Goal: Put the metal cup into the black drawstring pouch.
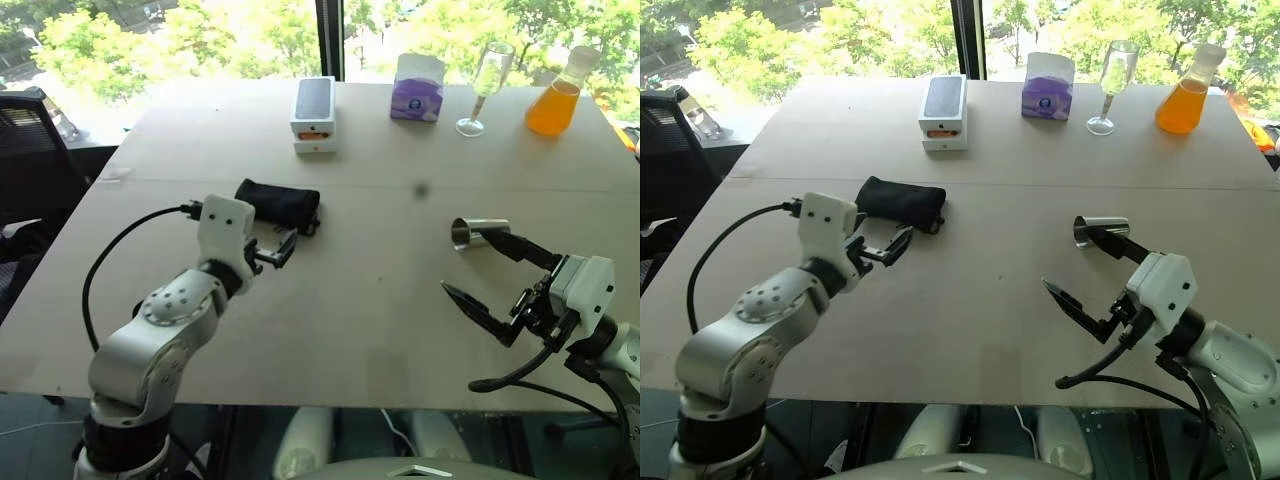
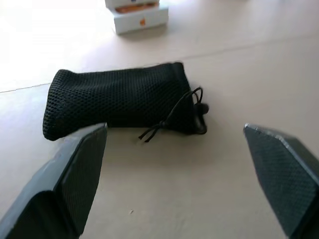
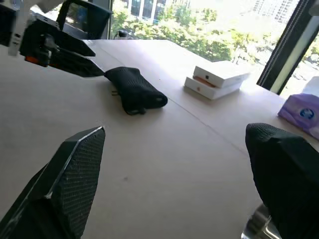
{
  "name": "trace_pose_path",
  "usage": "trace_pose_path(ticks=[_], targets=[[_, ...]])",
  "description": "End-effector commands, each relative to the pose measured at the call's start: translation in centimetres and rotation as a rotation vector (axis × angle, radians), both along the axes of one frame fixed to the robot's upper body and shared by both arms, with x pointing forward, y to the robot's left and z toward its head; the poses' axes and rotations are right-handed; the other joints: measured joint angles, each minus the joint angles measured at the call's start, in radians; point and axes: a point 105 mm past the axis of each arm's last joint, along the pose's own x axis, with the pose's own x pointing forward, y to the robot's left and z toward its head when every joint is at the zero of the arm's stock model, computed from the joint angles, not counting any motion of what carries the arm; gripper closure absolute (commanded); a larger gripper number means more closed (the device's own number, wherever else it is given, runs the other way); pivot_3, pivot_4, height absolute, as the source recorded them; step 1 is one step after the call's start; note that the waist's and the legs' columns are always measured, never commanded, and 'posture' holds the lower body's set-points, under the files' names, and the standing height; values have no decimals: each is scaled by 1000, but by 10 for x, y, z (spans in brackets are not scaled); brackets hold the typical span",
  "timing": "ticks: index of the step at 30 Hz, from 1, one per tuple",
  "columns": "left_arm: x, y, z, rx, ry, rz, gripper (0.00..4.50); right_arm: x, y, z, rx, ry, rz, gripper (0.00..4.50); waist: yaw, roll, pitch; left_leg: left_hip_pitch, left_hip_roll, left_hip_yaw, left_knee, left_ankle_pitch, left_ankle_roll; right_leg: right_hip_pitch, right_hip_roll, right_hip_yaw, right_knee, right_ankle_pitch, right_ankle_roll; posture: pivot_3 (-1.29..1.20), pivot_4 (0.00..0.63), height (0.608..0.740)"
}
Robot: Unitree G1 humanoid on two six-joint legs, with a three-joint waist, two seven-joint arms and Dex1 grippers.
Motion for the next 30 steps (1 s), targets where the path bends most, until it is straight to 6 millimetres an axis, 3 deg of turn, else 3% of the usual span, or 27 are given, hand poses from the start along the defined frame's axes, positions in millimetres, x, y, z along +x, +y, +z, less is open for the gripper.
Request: trace_pose_path(ticks=[1,10,17,22,30], targets=[[15,-19,1,63,-4,33,0,-1,-1,9,-6,-28,23,18,0,-1,1,0,0,0,0,0,0,0,0,0,0,0,0,0,150,740],[64,-50,-14,219,52,142,0,-2,-7,8,-24,-28,-15,18,3,-3,2,-1,0,-1,0,2,-3,-2,1,0,2,0,0,0,150,740],[93,-58,1,299,18,221,0,-5,-10,5,-36,-23,-45,18,8,-4,3,-5,0,0,0,5,-7,-6,1,1,2,0,0,0,150,740],[96,-53,5,400,6,317,0,-6,-12,4,-38,-21,-59,18,12,-4,3,-13,0,-1,2,5,-8,-12,1,0,3,0,0,0,150,740],[93,-48,-4,404,36,339,0,-7,-11,1,-42,-11,-68,18,14,-4,3,-17,0,-3,4,6,-9,-15,1,-1,3,0,0,0,150,740]])
